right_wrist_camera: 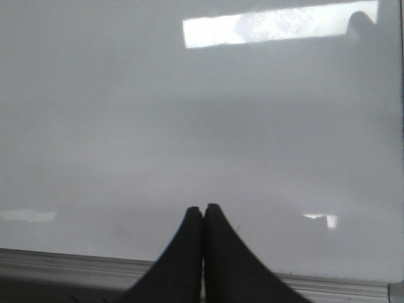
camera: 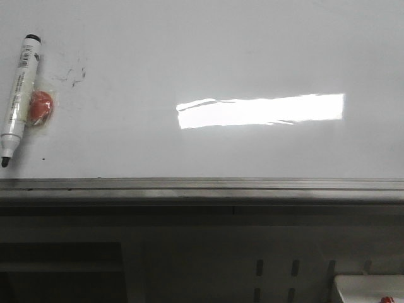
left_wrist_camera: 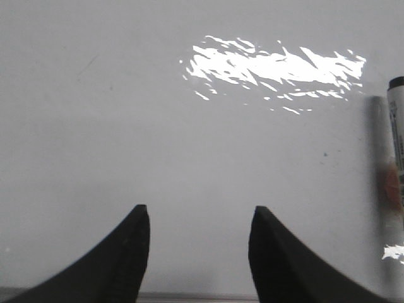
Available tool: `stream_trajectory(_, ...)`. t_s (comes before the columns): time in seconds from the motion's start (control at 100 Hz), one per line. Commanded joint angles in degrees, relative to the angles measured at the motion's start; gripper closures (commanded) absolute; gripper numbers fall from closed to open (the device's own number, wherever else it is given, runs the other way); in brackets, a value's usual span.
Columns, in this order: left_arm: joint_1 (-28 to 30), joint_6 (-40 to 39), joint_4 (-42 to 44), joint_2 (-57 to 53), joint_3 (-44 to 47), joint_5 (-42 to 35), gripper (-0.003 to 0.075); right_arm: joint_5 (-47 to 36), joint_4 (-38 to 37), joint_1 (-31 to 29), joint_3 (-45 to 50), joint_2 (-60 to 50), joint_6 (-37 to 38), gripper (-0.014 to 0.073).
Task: Write number 4 on whiteboard
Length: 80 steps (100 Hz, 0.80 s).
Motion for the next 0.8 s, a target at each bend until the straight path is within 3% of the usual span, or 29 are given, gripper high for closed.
stream_trajectory(0.0, -3.6, -0.1, 2.7, 4.2, -2.6, -8.6, 0.0346, -4.7, 0.0, -0.2, -2.1, 0.9, -0.2, 0.0658)
stream_trajectory(0.15, -15.1, -0.1, 10.1, 13.2, -3.0, -20.7, 0.0346, -4.7, 0.0, -0.2, -2.1, 0.9, -0.2, 0.0658)
stream_trajectory(0.31, -25.0, -0.1, 5.0, 25.2, -4.5, -27.2, 0.0346, -4.7, 0.0, -0.2, -2.1, 0.9, -0.2, 0.0658)
stream_trajectory(0.44, -28.6, -0.1, 3.4, 33.9, -7.0, -30.9, 0.0346, -4.7, 0.0, -0.2, -2.1, 0.9, -0.2, 0.0658)
stream_trajectory(0.61, -28.8, -0.1, -5.9, 40.6, -8.9, -31.5, 0.0352, -4.7, 0.0, -0.2, -2.1, 0.9, -0.2, 0.0658)
stream_trajectory(0.66, -28.8, -0.1, -8.6, 41.3, -8.9, -31.1, 0.0392, -4.7, 0.0, -0.2, -2.1, 0.9, -0.2, 0.0658)
stream_trajectory(0.71, -28.8, -0.1, -10.4, 41.7, -8.9, -30.2, 0.0484, -4.7, 0.0, -0.2, -2.1, 0.9, -0.2, 0.0658)
stream_trajectory(0.79, -28.8, -0.1, -10.1, 41.7, -8.9, -29.7, 0.0728, -3.4, 0.0, -0.2, -2.1, 0.9, -0.2, 0.0658)
